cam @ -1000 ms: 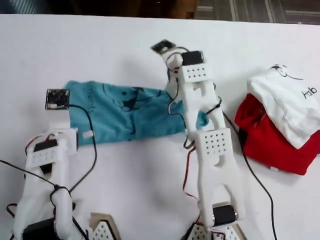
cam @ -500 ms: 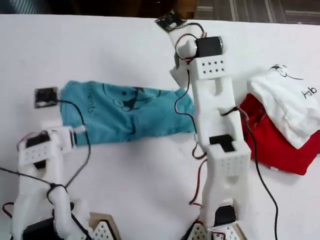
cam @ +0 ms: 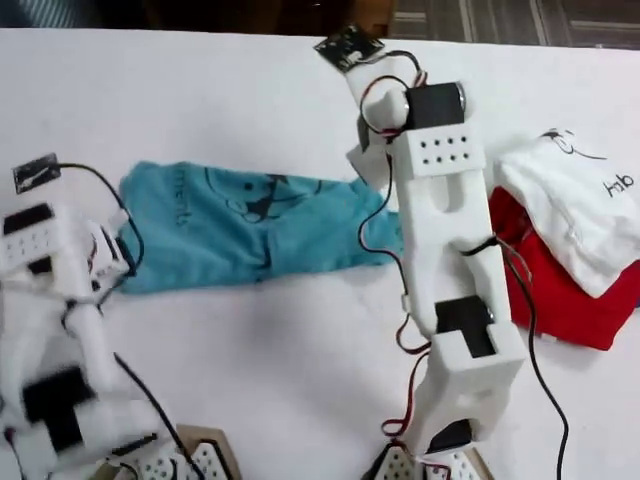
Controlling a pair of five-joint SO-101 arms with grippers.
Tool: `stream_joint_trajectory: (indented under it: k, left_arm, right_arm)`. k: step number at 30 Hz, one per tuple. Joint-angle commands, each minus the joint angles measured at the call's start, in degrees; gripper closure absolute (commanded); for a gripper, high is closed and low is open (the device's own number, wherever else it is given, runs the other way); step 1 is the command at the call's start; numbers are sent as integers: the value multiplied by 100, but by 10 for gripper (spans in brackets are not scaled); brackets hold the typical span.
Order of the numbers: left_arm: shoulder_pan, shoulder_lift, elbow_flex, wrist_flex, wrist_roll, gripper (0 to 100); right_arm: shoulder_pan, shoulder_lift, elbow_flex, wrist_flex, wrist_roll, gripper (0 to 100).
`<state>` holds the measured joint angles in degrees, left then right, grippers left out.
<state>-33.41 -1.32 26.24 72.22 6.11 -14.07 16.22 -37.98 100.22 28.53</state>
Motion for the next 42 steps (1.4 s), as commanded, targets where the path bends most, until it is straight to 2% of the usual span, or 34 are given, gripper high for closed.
stream_joint_trajectory:
  k: [1,6,11,17,23,29,33,37,42]
  left_arm:
    - [-35,1574,-1411,756,26,797]
    - [-26,3297,-3143,1767,26,797]
    - [-18,4062,-4154,2198,9,797]
    - [237,4105,-4505,2365,44,811]
    - [413,4097,-4541,2330,527,979]
    - [378,4079,-4505,2356,563,974]
    - [-70,3921,-4752,2356,703,974]
    - [-475,3666,-5165,2462,519,974]
    - [-527,3569,-5499,2752,360,974]
  right_arm:
    - [40,-382,-26,110,-18,981]
    - [40,-382,-26,110,-18,981]
    - [40,-382,-26,110,-18,981]
    - [40,-382,-26,110,-18,981]
    - [40,-382,-26,110,-18,981]
    - [40,-382,-26,110,-18,981]
    - [48,-391,-26,110,-18,981]
    - [48,-391,-26,110,-18,981]
    - [48,-391,-44,110,-18,981]
